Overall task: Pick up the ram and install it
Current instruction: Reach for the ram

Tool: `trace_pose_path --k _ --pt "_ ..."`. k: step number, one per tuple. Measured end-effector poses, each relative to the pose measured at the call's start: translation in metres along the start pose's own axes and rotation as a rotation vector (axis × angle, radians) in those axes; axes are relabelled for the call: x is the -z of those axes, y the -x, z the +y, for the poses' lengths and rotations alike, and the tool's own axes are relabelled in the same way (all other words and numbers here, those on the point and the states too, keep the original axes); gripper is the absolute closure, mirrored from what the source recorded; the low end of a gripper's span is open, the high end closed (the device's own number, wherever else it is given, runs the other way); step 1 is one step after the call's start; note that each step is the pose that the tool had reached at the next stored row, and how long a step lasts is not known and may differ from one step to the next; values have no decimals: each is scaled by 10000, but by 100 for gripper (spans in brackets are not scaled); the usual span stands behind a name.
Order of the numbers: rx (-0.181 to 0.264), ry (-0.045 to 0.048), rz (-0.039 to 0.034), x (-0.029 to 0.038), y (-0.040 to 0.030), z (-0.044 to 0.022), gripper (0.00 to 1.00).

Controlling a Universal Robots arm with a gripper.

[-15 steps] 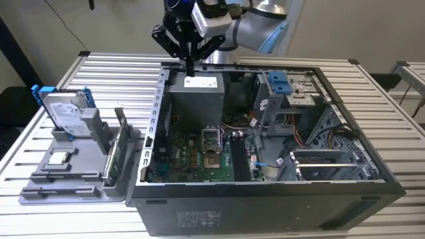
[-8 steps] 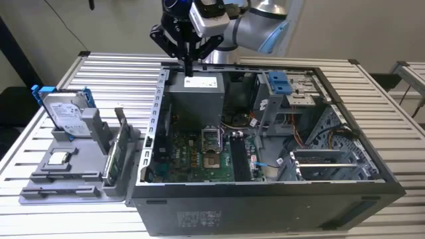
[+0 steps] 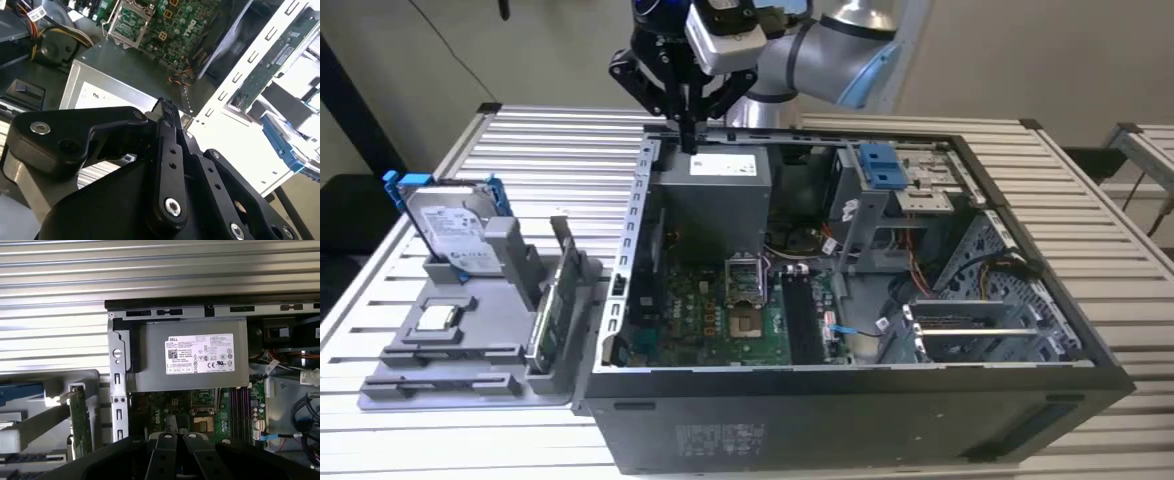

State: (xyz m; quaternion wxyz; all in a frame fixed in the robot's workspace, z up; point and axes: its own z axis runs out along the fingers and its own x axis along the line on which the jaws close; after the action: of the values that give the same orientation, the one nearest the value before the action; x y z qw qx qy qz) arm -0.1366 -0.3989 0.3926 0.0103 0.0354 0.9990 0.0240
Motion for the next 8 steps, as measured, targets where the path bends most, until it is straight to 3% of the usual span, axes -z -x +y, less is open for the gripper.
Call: trace_pose_path --k 8 --pt "1 0 -1 1 -90 -7 89"
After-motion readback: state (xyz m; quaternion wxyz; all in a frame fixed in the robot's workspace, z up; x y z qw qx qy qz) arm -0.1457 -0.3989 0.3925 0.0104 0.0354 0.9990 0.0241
